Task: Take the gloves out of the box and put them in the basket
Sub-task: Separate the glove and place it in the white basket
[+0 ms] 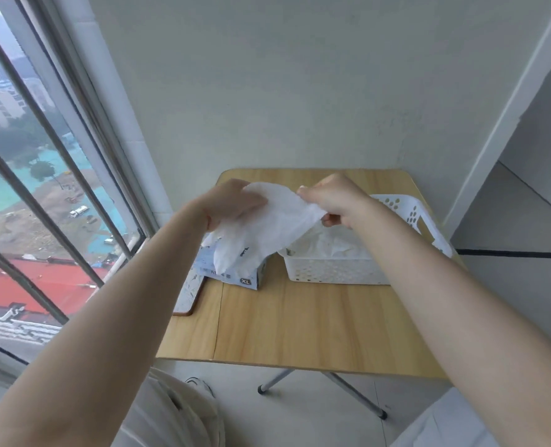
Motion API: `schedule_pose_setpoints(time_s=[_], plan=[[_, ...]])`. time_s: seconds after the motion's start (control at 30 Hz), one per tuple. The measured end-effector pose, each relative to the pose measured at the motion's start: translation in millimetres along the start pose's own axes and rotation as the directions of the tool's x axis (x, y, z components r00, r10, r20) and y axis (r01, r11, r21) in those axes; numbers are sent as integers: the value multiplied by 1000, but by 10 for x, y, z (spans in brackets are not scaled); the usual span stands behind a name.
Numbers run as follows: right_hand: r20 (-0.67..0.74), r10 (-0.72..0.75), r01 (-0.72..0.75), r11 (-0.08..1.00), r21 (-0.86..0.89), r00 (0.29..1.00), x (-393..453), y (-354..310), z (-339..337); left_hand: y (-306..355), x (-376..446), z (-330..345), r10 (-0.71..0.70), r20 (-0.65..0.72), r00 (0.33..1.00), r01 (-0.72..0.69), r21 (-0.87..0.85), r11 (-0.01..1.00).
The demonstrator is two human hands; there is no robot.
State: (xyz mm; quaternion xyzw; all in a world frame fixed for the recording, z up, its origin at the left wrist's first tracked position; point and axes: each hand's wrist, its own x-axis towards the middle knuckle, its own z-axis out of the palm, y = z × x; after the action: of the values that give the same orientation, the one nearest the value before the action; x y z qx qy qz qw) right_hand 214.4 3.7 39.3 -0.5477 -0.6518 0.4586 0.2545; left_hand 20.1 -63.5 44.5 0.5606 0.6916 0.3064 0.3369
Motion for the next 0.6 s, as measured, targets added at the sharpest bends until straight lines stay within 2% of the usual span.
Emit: schedule_pose_setpoints(time_s=[0.1, 0.23, 0.33, 0.43, 0.53, 0.6], plan=[[-33, 45, -47, 998, -41, 998, 6, 266, -270, 273, 197, 294, 32, 105, 994, -54, 213, 976], [-111, 63, -75, 991, -107, 992, 39, 525, -560, 503, 456, 655, 28, 143, 989, -89, 442, 892], [-162, 53, -78, 986, -150, 985, 67, 736, -738, 572, 625, 926, 32, 152, 988, -105, 499, 860], [-244, 8, -79, 956, -284, 970, 106, 925, -813, 533, 742, 1099, 87, 76, 993, -114, 555, 824], [-302, -67, -83, 885, -459, 951, 116, 1032, -830, 480, 751, 1167, 176, -37, 984, -132, 520, 844], [-320, -110, -88, 833, -546, 941, 115, 1075, -826, 456, 711, 1202, 292, -72, 954, -193, 597, 778]])
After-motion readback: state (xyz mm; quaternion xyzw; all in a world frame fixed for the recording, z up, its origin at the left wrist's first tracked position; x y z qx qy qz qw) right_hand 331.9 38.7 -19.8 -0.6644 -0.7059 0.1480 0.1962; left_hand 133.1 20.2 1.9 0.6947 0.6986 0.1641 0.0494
